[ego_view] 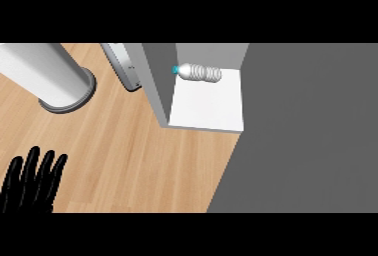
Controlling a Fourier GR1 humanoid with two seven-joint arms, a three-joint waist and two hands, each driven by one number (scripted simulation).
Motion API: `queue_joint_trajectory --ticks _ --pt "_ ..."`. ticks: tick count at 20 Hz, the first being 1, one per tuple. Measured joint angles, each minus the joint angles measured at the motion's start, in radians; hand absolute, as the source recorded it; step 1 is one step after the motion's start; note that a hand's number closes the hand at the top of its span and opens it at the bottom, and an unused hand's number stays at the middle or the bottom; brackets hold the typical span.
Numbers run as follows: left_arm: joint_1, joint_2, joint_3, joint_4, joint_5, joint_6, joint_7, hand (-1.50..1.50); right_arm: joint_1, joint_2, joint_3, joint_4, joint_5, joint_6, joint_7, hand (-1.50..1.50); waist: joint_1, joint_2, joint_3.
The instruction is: Pick up the bottled water, place it into the cabinet and close the cabinet
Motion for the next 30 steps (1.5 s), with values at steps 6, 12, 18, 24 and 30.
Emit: queue_joint_trajectory --ticks 6,12,18,24,30 --pt "0.004 0.01 0.011 -0.002 0.009 -0.022 -0.001 -1.5 0.006 0.007 -0.009 0.012 -0.048 -0.01 -0.007 1.5 0.017 0.012 0.001" --pt "0.001 0.024 0.013 -0.005 0.013 -0.061 -0.007 -1.5 0.017 0.021 -0.017 0.054 -0.203 0.023 0.024 1.5 0.06 0.033 -0.001" --pt "-0.009 0.041 0.027 -0.006 0.023 -0.091 -0.004 -1.5 0.041 0.042 -0.012 0.121 -0.423 0.035 0.069 1.5 0.086 0.041 -0.002" --pt "0.006 0.041 0.037 0.001 0.029 -0.094 -0.009 -1.5 0.082 0.046 -0.058 0.131 -0.474 -0.029 0.038 1.5 0.052 0.032 0.0" --pt "0.024 0.043 0.057 0.006 0.039 -0.096 -0.017 -1.5 0.098 0.07 -0.143 0.151 -0.486 -0.113 -0.008 1.5 0.03 0.027 -0.001"
